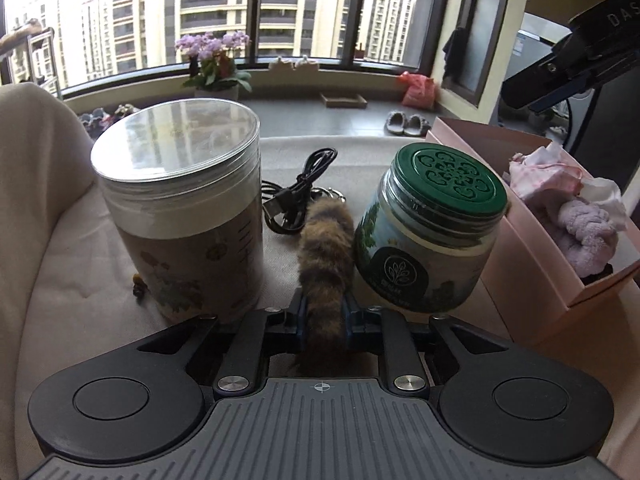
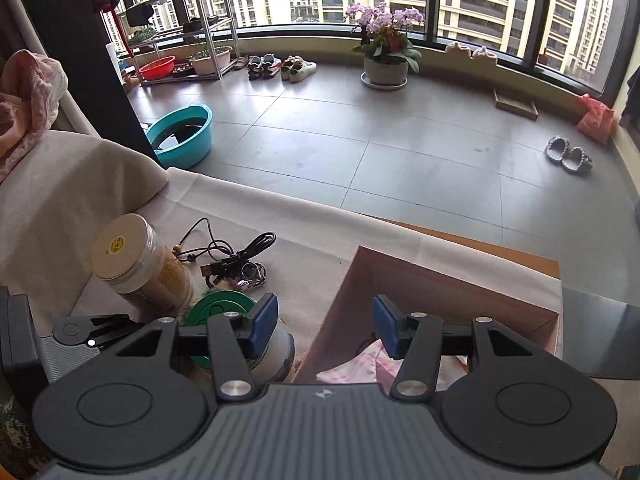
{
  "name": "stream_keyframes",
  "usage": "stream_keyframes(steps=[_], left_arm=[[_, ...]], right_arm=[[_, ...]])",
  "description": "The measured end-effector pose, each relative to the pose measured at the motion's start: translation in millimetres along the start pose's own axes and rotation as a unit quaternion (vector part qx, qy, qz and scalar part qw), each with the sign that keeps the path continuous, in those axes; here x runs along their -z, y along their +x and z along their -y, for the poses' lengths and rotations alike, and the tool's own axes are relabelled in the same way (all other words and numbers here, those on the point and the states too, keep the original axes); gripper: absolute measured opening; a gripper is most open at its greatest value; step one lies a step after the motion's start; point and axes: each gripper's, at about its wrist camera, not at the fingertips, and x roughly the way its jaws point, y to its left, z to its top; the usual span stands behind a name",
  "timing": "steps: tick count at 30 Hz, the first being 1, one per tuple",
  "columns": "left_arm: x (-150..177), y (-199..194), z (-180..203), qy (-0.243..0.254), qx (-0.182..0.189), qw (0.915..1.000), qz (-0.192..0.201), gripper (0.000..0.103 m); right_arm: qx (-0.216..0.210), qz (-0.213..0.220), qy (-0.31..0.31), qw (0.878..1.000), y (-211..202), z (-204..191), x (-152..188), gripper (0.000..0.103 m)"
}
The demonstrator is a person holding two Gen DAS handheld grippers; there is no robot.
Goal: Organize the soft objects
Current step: 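Grasp the brown furry tail keychain between the jars with the left gripper, then lift the fur keychain with the left gripper while the right gripper grasps the black cable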
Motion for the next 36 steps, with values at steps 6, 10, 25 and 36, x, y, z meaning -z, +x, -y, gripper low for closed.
stream_keyframes(steps=[6,10,25,36], left_arm=[[28,-35,8,0.05,-0.005,0.9981,-0.036,0.018],[28,-62,-2,0.008,0.02,0.9994,-0.028,0.023],[-9,1,19,0.039,-0.049,0.9977,-0.024,0.029],[0,-5,-5,-0.022,0.005,0.9997,0.007,0.028]], right_arm=[[-0.014,0.005,-0.01,1.0,5,-3,-1,0.053],[-0.026,0.006,-0.003,1.0,9,-1,-2,0.053],[-0.047,0.007,-0.037,0.998,6,-25,-5,0.062],[-0.065,-0.13,-0.13,0.981,124,-85,-52,0.063]])
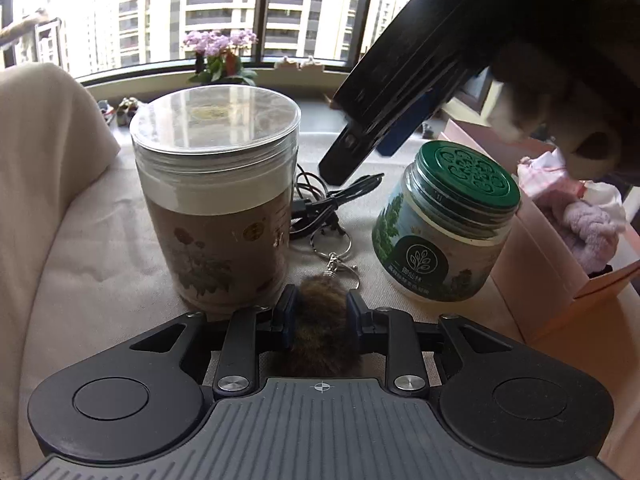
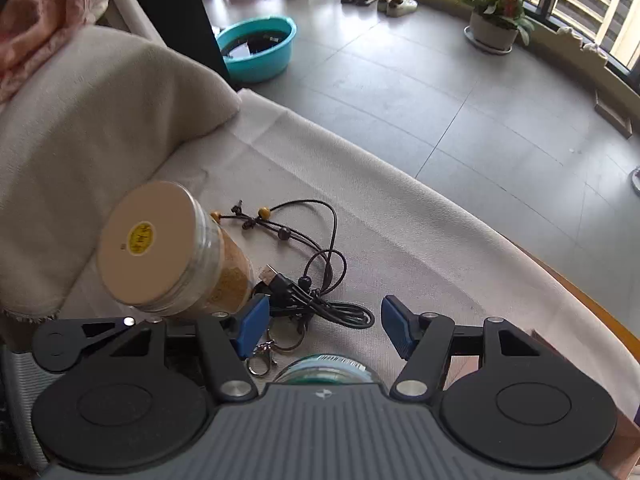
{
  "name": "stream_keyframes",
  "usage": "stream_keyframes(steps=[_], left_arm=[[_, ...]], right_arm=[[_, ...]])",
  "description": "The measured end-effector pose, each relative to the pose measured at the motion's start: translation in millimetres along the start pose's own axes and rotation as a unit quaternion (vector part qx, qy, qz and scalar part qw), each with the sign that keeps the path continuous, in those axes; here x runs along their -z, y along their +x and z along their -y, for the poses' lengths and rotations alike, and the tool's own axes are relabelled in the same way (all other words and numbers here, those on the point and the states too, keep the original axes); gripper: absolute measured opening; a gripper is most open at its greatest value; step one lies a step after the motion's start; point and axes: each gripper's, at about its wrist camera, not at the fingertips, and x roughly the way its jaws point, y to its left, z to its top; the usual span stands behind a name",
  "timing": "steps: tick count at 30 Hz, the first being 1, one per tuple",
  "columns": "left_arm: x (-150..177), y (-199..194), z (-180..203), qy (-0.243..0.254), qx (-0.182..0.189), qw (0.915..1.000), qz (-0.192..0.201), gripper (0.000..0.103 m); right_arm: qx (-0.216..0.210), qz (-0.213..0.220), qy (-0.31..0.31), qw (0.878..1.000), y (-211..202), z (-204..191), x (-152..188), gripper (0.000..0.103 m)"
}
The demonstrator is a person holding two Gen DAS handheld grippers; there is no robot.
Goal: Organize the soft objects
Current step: 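Lift the fur keychain with the left gripper while the right gripper grasps the black cable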
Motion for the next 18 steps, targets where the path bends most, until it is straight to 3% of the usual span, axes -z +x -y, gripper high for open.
stream_keyframes(steps=[6,8,9,11,18], left_arm=[[-1,1,1,0.004,0.0,1.0,-0.003,0.028],[-1,0,-2,-0.003,0.007,1.0,-0.003,0.028],[-1,0,-3,-0.005,0.01,0.9999,-0.002,0.028],[0,-1,-6,-0.007,0.014,0.9999,0.002,0.028],[5,-4,-11,-0.024,0.016,0.9995,0.013,0.027]], right_arm=[[-0.006,-0.08,-0.042,0.996,45,-6,-10,0.062],[-0.007,-0.089,-0.054,0.995,49,-9,-10,0.051],[-0.003,-0.086,-0.061,0.994,48,-11,-8,0.048],[0.009,-0.08,-0.071,0.994,43,-14,-6,0.027],[0.008,-0.041,-0.057,0.997,15,-17,11,0.018]])
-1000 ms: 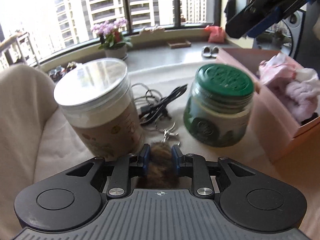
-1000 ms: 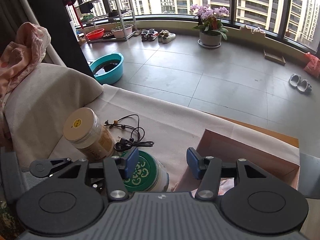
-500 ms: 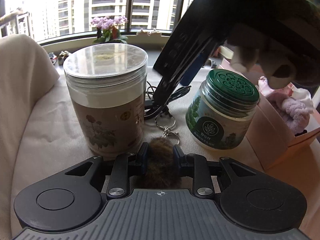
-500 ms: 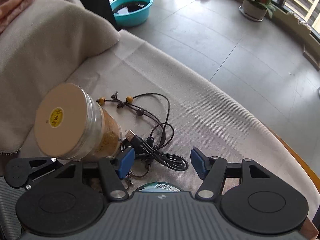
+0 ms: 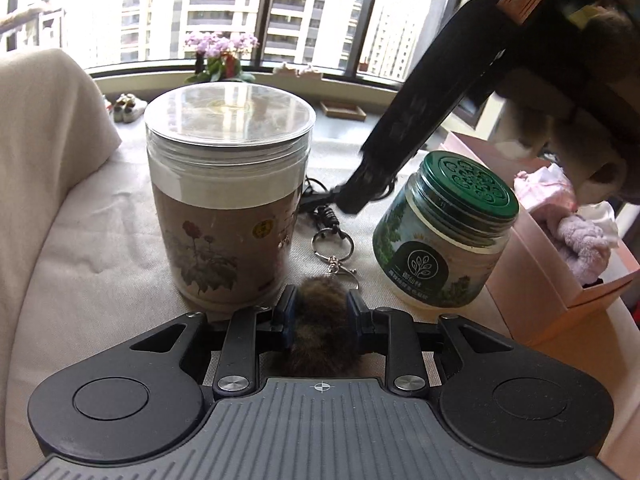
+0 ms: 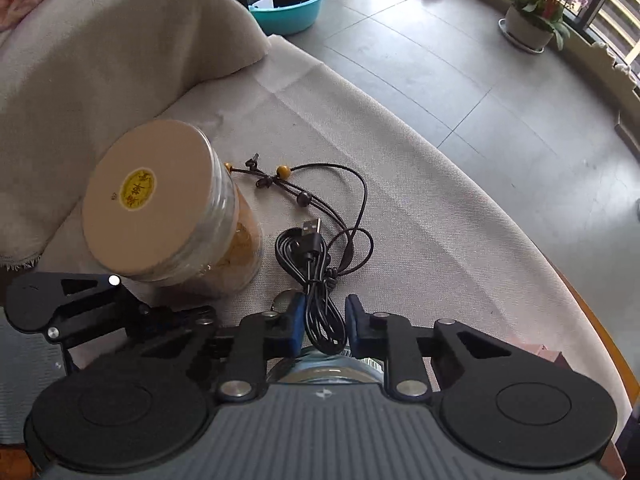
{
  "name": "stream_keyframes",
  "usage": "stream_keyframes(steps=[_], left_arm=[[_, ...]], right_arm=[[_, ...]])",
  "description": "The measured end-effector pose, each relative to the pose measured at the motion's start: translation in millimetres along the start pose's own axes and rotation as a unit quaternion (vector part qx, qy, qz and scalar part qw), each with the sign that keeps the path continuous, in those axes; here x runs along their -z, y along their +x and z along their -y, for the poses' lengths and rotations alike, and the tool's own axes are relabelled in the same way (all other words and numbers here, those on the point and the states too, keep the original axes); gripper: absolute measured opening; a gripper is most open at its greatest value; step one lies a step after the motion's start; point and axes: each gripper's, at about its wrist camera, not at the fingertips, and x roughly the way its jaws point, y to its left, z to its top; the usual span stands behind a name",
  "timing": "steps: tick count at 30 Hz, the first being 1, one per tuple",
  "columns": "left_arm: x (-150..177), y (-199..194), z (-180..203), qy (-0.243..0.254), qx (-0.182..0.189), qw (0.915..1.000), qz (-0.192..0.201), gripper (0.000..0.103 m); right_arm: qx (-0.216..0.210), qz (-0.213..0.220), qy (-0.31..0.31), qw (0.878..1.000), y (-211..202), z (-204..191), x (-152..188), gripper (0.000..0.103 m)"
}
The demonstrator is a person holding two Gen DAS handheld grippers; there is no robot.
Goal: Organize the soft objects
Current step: 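Lift the fur keychain with the left gripper while the right gripper grasps the black cable, then carry the fur keychain and black cable up toward the pink box with both grippers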
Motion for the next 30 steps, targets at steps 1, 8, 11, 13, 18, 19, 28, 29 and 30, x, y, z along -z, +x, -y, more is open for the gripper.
stream_keyframes(steps=[1,8,11,13,18,19,28,29,30], left_arm=[[0,0,1,0.0,-0.006,1.0,-0.002,0.023],[-5,-22,16,0.025,-0.012,0.9989,0.037,0.016],[-15,-45,25,0.045,-0.017,0.9966,0.067,0.015],[-27,-65,34,0.066,-0.025,0.9931,0.094,0.015],[-86,-103,50,0.101,-0.055,0.9815,0.153,0.015],[-99,-111,53,0.109,-0.066,0.9778,0.166,0.015],[-183,-159,98,0.153,-0.119,0.949,0.249,0.015],[-186,-163,106,0.157,-0.12,0.946,0.257,0.015],[-187,-167,113,0.163,-0.118,0.9433,0.264,0.015]], right_arm=[[-0.003,0.009,0.009,1.0,-6,1,1,0.012],[-0.013,0.09,0.053,0.994,-60,6,12,0.01],[-0.021,0.129,0.059,0.99,-85,5,18,0.01],[-0.03,0.15,0.064,0.986,-103,6,23,0.01],[-0.03,0.194,0.082,0.977,-139,12,28,0.01],[-0.03,0.204,0.087,0.975,-149,14,30,0.01],[-0.006,0.286,0.137,0.948,-235,48,63,0.01],[-0.002,0.295,0.142,0.945,-245,52,68,0.01],[0.001,0.303,0.147,0.941,-253,56,73,0.01]])
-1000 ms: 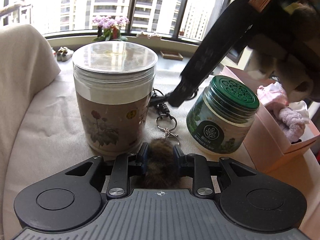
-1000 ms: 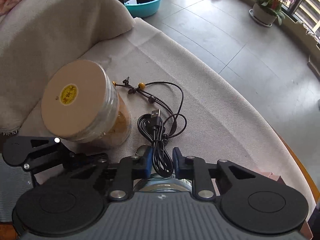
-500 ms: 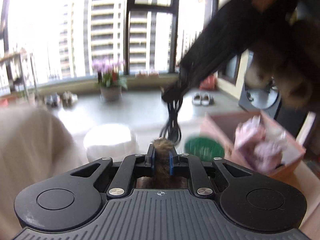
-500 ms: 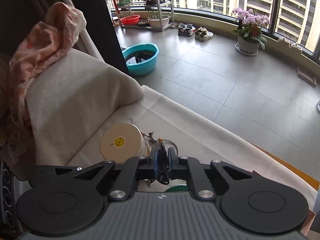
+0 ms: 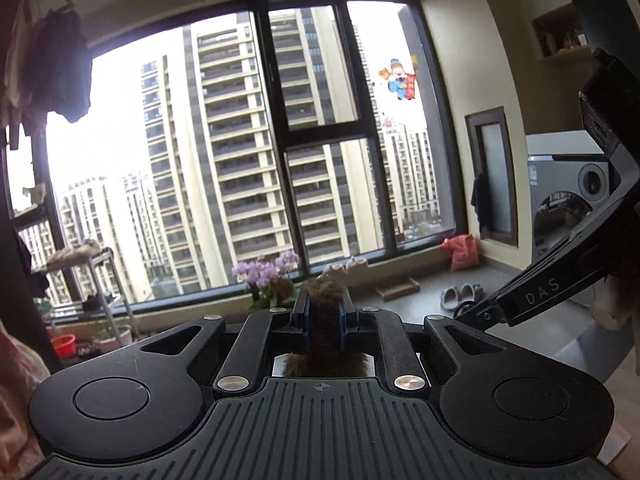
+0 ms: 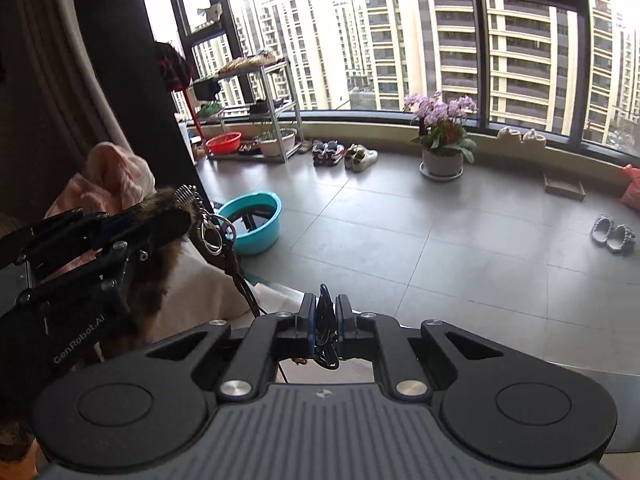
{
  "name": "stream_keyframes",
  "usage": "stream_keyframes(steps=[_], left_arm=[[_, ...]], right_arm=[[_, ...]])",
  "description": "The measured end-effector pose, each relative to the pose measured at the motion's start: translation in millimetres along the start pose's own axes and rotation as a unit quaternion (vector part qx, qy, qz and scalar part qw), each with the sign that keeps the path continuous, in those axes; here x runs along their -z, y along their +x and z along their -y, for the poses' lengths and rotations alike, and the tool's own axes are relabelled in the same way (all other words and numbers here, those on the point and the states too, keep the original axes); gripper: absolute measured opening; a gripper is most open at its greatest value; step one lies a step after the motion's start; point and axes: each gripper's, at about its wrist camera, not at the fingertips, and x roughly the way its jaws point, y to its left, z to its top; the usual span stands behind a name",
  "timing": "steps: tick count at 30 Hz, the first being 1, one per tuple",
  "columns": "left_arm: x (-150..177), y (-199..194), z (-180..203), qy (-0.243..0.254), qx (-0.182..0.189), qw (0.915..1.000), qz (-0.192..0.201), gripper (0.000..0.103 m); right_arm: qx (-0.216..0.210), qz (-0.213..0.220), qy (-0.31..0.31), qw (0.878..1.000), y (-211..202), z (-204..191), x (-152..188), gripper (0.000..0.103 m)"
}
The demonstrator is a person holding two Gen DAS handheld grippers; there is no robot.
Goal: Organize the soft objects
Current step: 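Carry the fur keychain and black cable up toward the pink box with both grippers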
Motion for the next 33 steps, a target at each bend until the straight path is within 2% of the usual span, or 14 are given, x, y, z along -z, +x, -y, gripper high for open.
stream_keyframes(steps=[6,12,17,21,24,28,30,33], left_arm=[[-19,-17,45,0.02,0.03,0.9987,0.035,0.016],[-26,-19,89,0.028,0.073,0.9953,0.057,0.016],[-24,-9,118,0.018,0.116,0.9916,0.056,0.016],[-23,0,130,-0.01,0.155,0.9866,0.048,0.016],[-16,8,139,-0.024,0.186,0.9816,0.038,0.016],[3,26,153,-0.013,0.203,0.979,0.013,0.016],[19,44,154,-0.03,0.218,0.9753,-0.02,0.016],[50,78,155,-0.078,0.249,0.9615,-0.087,0.017]], right_arm=[[0.031,0.047,0.018,0.998,-57,25,2,0.01],[0.069,0.073,0.029,0.995,-105,50,21,0.01],[0.094,0.087,0.035,0.991,-132,65,38,0.01],[0.111,0.096,0.042,0.988,-150,80,51,0.01],[0.112,0.101,0.053,0.987,-157,93,60,0.01],[0.122,0.099,0.055,0.986,-155,107,76,0.01],[0.119,0.094,0.061,0.987,-151,118,88,0.01],[0.117,0.076,0.071,0.988,-132,133,103,0.01]])
